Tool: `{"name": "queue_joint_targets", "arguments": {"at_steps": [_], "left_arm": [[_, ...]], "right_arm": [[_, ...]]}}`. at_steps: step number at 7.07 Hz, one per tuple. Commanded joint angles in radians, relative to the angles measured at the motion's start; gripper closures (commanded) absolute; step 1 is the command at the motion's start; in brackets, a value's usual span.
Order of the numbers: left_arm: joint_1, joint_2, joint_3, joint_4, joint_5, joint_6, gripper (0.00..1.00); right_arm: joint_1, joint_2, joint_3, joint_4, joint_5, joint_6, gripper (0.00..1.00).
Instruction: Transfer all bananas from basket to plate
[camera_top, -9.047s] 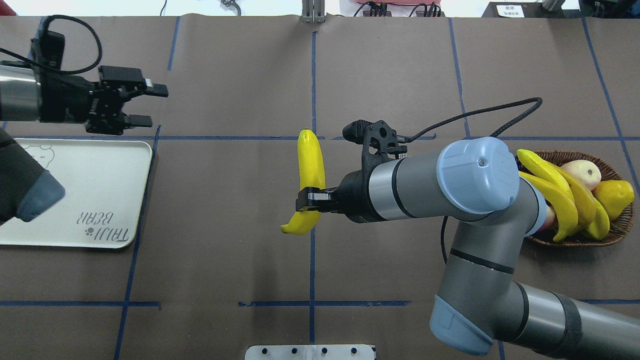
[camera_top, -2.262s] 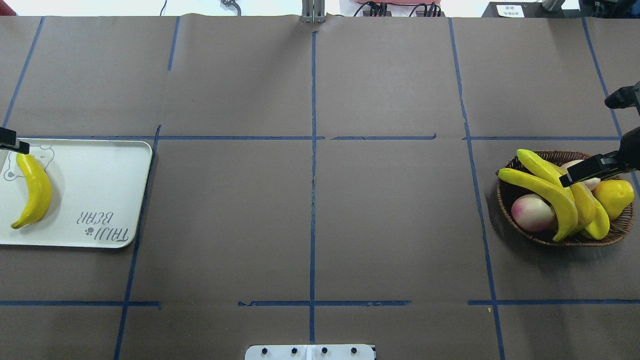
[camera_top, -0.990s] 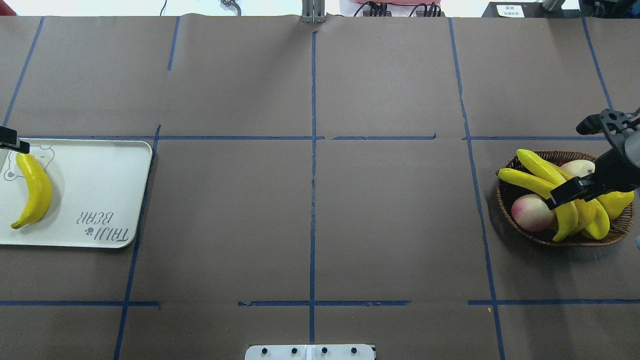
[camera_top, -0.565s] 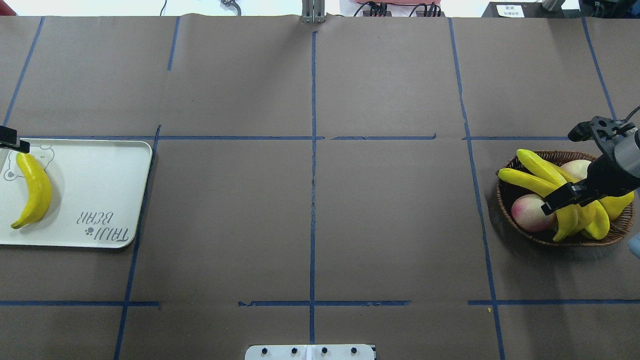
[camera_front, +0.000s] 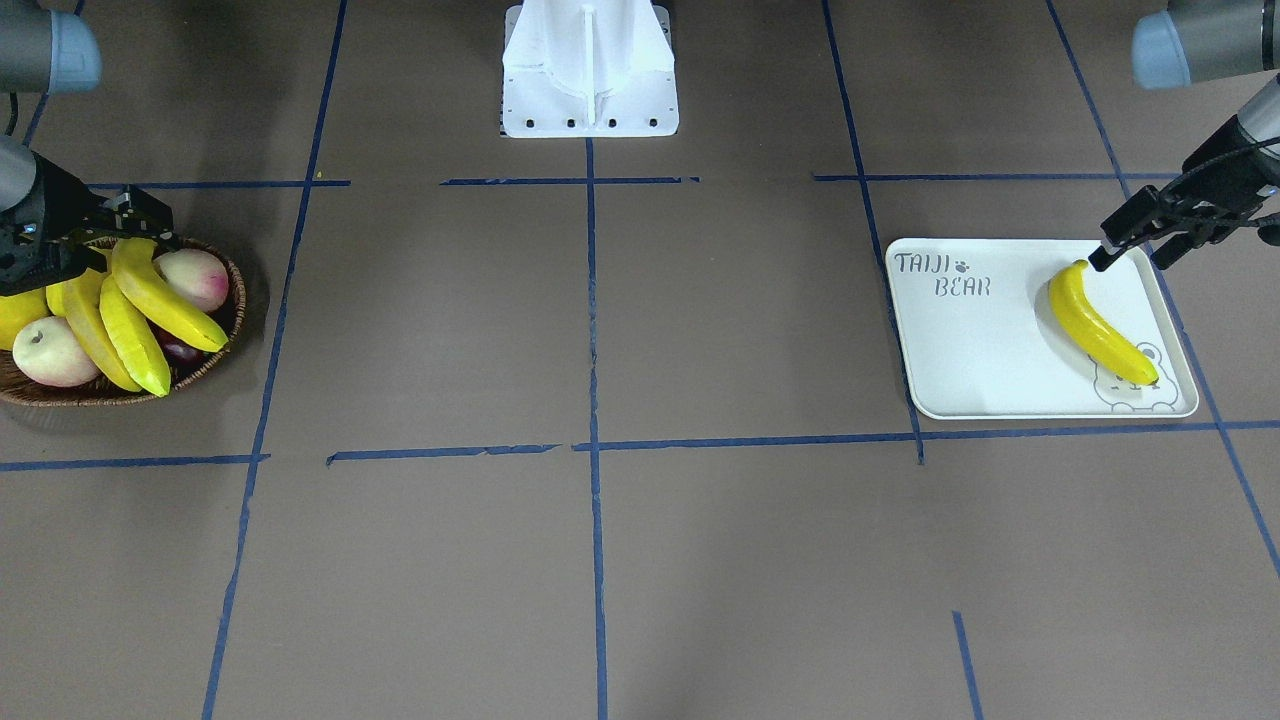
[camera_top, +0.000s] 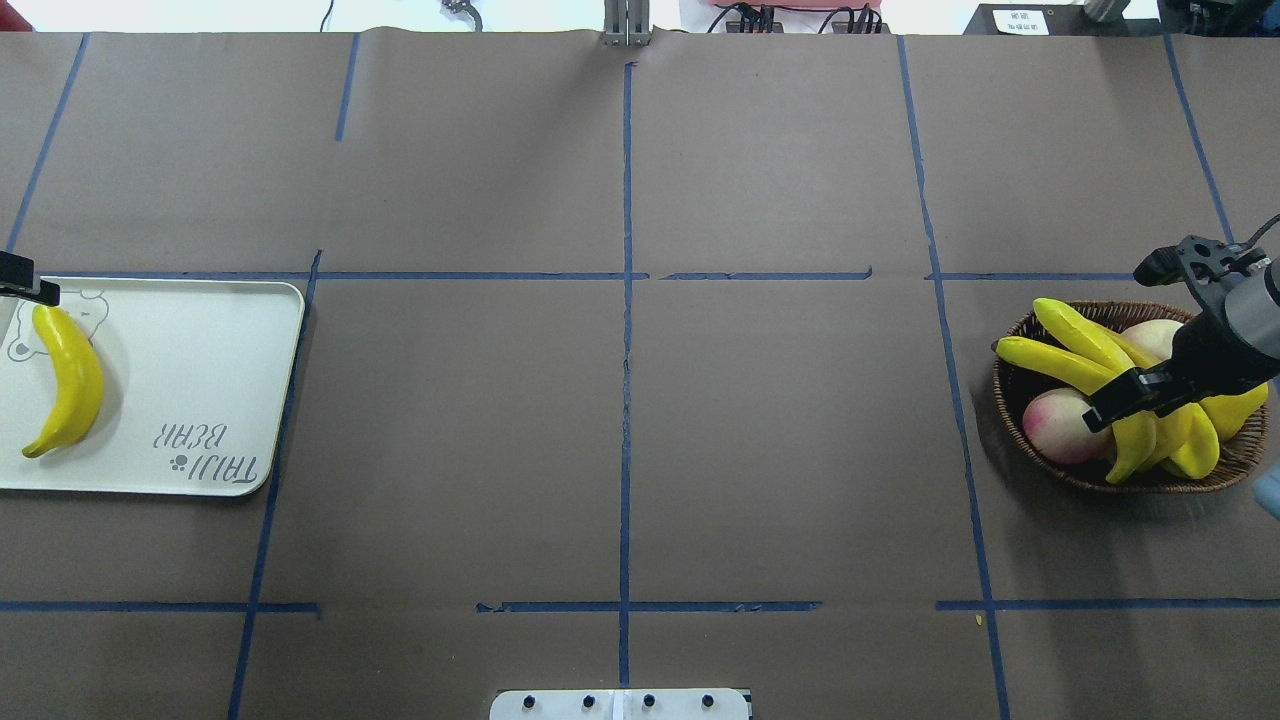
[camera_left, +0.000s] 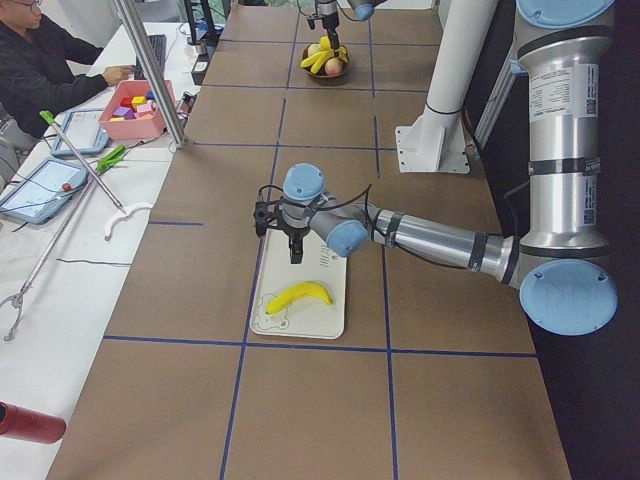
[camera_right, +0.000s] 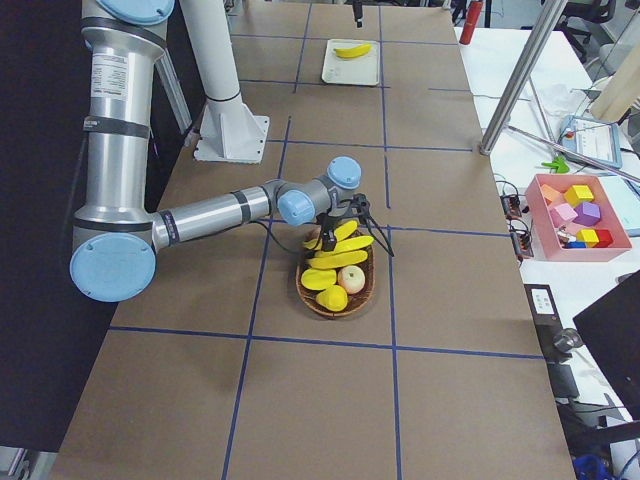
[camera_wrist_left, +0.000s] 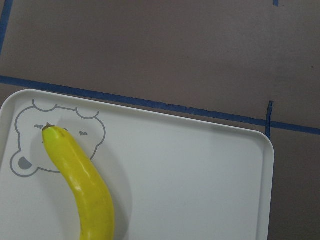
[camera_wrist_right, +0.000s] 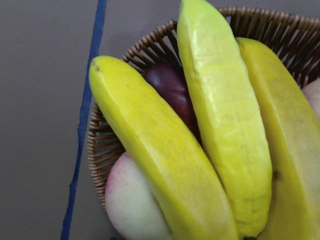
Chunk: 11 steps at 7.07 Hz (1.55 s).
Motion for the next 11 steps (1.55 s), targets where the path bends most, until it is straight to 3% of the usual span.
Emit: {"name": "queue_joint_targets", "arguments": {"at_steps": [1, 3, 4, 5, 8, 11], "left_arm": [[0.0, 0.001, -0.015, 0.001, -0.001, -0.002, 0.0], [0.0, 0.006, -0.044, 0.005, -0.001, -0.012, 0.0], [0.0, 0.003, -0.045, 0.005, -0.001, -0.029, 0.0], [0.002, 0.001, -0.056, 0.005, -0.001, -0.05, 0.0], [0.017, -0.112, -0.094, -0.037, -0.017, -0.242, 0.0], [0.102, -0.247, -0.078, -0.292, -0.028, -0.741, 0.0]], "right_arm": [[0.004, 0.001, 0.002, 0.0, 0.001, -0.003, 0.52], [0.007, -0.001, 0.007, 0.0, 0.001, -0.005, 0.66], [0.008, -0.003, 0.01, 0.0, 0.001, -0.003, 0.77], [0.028, -0.018, 0.031, 0.017, -0.005, -0.008, 0.97], [0.076, -0.02, 0.157, 0.031, 0.001, 0.056, 1.0], [0.029, 0.21, 0.164, 0.038, 0.0, 0.465, 1.0]]}}
